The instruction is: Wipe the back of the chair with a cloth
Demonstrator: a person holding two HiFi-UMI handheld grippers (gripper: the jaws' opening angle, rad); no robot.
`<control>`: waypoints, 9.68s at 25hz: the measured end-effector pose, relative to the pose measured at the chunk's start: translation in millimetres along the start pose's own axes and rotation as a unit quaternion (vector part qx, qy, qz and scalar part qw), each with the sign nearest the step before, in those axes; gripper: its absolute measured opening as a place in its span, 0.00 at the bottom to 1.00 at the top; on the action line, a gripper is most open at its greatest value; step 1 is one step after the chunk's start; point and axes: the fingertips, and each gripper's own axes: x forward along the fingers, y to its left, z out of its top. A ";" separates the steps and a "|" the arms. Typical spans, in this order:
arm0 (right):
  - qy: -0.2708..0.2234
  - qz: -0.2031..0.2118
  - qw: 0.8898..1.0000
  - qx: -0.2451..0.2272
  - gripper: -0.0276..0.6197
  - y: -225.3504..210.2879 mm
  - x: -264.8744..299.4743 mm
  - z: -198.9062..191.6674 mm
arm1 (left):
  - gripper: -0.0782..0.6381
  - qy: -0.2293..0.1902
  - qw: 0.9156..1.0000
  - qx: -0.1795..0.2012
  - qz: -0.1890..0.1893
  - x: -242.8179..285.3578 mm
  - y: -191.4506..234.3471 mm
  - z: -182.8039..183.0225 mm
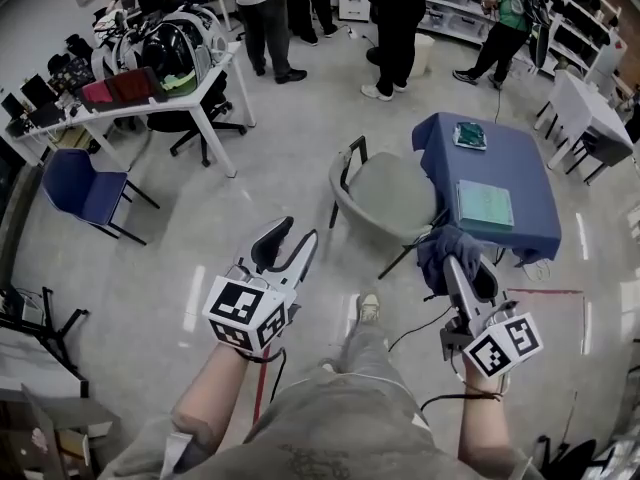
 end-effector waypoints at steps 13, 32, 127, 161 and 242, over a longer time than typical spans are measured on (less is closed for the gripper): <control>0.045 0.027 0.998 0.024 0.25 -145.5 149.3 -12.4 | 0.35 0.069 0.996 -0.039 0.030 156.5 72.4 -22.2; 0.153 0.108 0.981 0.043 0.26 -265.9 379.8 -68.4 | 0.36 0.200 0.970 -0.126 0.057 331.1 167.0 -94.3; 0.482 0.163 0.846 0.159 0.22 -221.7 476.0 -490.6 | 0.37 0.386 0.842 -0.371 -0.067 458.8 247.0 -404.4; 0.548 0.243 0.790 0.129 0.21 -173.5 402.9 -440.1 | 0.37 0.401 0.847 -0.341 -0.073 459.7 247.3 -405.8; 0.464 0.222 0.848 0.126 0.22 -134.8 329.7 -341.4 | 0.32 0.374 0.861 -0.343 -0.021 439.7 249.6 -385.8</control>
